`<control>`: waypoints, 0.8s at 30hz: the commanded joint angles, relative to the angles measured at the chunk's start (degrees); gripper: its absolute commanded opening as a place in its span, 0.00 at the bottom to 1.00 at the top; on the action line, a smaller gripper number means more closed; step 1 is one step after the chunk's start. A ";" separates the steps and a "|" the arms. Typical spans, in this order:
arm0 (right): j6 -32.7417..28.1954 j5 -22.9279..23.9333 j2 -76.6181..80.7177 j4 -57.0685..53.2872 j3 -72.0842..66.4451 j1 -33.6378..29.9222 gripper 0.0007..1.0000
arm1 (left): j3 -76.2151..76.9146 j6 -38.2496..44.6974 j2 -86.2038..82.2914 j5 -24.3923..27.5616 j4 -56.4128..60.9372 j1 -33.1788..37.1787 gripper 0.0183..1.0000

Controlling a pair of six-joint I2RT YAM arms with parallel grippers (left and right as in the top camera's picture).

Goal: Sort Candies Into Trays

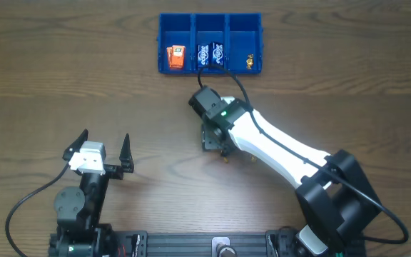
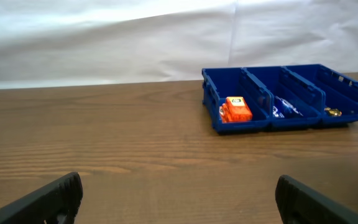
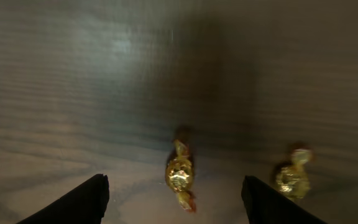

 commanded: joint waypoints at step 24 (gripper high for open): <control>5.64 -2.03 3.56 6.99 -7.21 0.13 0.58 | -1.05 0.15 -0.37 1.09 -2.01 0.22 1.00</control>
